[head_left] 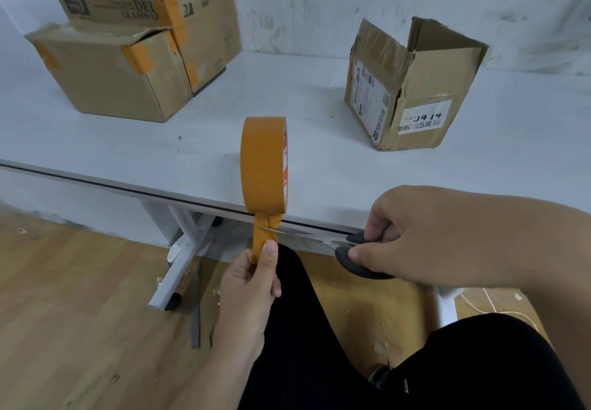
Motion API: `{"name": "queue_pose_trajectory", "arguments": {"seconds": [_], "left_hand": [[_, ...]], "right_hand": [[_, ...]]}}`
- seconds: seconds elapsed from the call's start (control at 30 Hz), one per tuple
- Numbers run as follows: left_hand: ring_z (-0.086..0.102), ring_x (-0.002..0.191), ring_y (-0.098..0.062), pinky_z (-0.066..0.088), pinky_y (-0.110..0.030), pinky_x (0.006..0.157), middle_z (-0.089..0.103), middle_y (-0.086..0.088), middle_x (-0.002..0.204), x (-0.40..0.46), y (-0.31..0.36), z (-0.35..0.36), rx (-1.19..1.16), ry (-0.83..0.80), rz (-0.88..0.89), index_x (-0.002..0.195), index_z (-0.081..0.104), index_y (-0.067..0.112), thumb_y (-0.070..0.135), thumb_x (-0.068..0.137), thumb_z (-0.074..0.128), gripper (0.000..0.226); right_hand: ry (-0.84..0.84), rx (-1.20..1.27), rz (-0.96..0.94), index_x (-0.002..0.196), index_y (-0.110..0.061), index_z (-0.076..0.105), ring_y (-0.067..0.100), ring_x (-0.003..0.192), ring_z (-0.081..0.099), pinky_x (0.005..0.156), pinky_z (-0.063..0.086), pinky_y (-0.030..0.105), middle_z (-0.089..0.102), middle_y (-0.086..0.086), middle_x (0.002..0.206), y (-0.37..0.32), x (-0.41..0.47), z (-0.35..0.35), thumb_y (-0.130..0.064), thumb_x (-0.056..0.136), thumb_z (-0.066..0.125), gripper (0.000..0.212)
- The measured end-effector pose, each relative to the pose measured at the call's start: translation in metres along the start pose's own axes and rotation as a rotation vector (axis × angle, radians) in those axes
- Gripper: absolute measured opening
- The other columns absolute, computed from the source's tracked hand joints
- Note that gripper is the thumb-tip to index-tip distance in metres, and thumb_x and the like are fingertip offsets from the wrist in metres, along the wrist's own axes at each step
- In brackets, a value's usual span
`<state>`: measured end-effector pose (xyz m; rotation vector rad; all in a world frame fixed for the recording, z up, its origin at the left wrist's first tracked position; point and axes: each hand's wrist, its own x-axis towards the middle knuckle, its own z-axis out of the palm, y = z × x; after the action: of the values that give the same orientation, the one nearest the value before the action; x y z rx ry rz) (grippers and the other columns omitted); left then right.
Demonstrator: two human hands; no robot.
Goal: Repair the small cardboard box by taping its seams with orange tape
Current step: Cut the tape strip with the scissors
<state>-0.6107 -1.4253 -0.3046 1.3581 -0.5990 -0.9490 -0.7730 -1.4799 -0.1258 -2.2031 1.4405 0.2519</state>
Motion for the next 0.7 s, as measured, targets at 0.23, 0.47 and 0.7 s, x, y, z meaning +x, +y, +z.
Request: {"name": "queue_pose_trajectory", "arguments": {"seconds": [0.23,0.47,0.7], "left_hand": [[0.040,0.047,-0.013,0.036,-0.027,0.052,0.044,-0.001,0.049,0.000,-0.003,-0.001,0.006,-0.022,-0.001,0.057,0.049,0.024,0.055,0.074,0.060,0.037],[0.039,0.047,-0.013,0.035,-0.029,0.054,0.044,-0.004,0.050,0.002,-0.005,-0.008,-0.007,0.006,0.014,0.063,0.048,0.018,0.057,0.070,0.063,0.042],[0.039,0.044,-0.012,0.034,-0.028,0.051,0.044,-0.003,0.048,-0.001,-0.007,-0.011,0.024,0.019,0.033,0.056,0.050,0.025,0.056,0.068,0.065,0.036]], "right_hand": [[0.019,-0.051,-0.040,0.100,-0.008,0.069,0.025,0.088,0.067,0.080,0.053,0.037,0.072,0.009,0.093,0.000,0.006,0.001,-0.049,0.087,0.057,0.045],[0.014,-0.053,-0.044,0.088,-0.018,0.072,0.015,0.081,0.066,0.076,0.054,0.031,0.072,0.001,0.085,0.001,0.004,0.000,-0.050,0.087,0.057,0.035],[0.025,-0.035,-0.063,0.101,-0.009,0.069,0.023,0.087,0.068,0.082,0.055,0.039,0.073,0.008,0.094,0.002,0.011,0.004,-0.051,0.084,0.059,0.046]]}}
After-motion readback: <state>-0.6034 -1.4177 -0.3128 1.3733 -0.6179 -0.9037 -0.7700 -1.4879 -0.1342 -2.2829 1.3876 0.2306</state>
